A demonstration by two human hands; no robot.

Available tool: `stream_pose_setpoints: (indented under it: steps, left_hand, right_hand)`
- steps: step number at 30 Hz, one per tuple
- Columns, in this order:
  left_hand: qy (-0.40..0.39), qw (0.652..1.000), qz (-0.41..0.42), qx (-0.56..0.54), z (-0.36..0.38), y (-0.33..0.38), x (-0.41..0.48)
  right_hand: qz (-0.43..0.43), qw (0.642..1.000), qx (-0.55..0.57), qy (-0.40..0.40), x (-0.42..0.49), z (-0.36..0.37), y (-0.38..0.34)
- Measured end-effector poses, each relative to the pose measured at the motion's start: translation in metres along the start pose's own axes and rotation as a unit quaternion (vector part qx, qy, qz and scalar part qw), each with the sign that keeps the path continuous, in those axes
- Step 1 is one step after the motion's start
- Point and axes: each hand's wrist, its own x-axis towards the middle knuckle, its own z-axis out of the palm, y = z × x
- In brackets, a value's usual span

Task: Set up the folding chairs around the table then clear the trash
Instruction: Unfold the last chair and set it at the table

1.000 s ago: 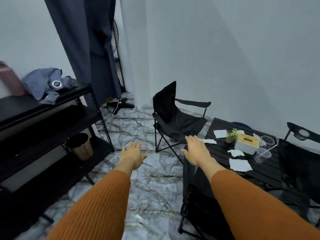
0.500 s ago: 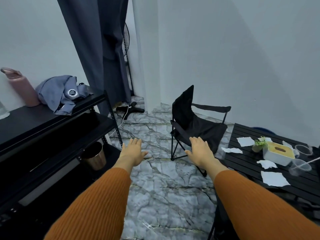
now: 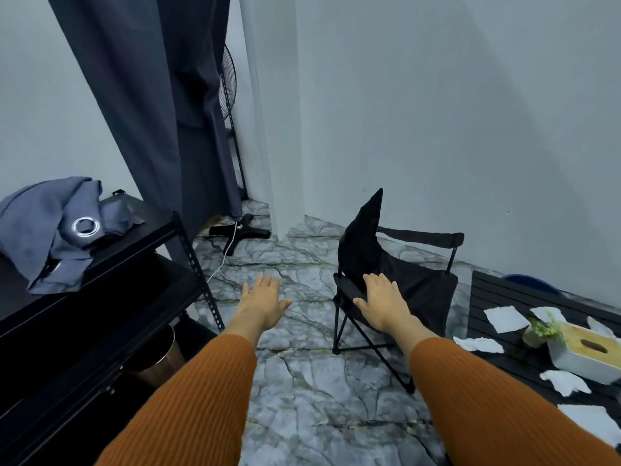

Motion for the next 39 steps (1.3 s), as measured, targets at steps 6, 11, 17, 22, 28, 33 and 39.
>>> stream_pose_setpoints:
  steps: [6,11,17,22,28,33,39]
  left_hand:
    - [-0.003,1.000,0.021,0.004,-0.016,-0.001,0.107]
    - [-0.004,0.997,0.075,0.006,-0.025,-0.001,0.198]
    - [-0.008,0.990,0.143,0.016,-0.043,0.006,0.304]
    - [-0.050,0.973,0.220,0.046,-0.069,0.007,0.387]
    - [-0.056,0.949,0.300,0.073,-0.090,0.028,0.472]
    - [-0.060,0.925,0.368,0.080,-0.098,0.070,0.531]
    - [-0.054,0.884,0.459,0.069,-0.099,0.152,0.598]
  right_hand:
    - [0.018,1.000,0.014,0.010,0.087,-0.010,0.004]
    - [0.052,0.999,0.007,0.013,0.156,-0.012,0.010]
    - [0.109,0.993,0.008,0.033,0.231,-0.009,0.012]
    - [0.176,0.982,0.042,0.060,0.285,-0.008,0.003]
    - [0.266,0.953,0.097,0.107,0.332,-0.004,0.003]
    - [0.336,0.928,0.112,0.118,0.366,-0.003,0.026]
    - [0.388,0.905,0.102,0.143,0.418,-0.018,0.074]
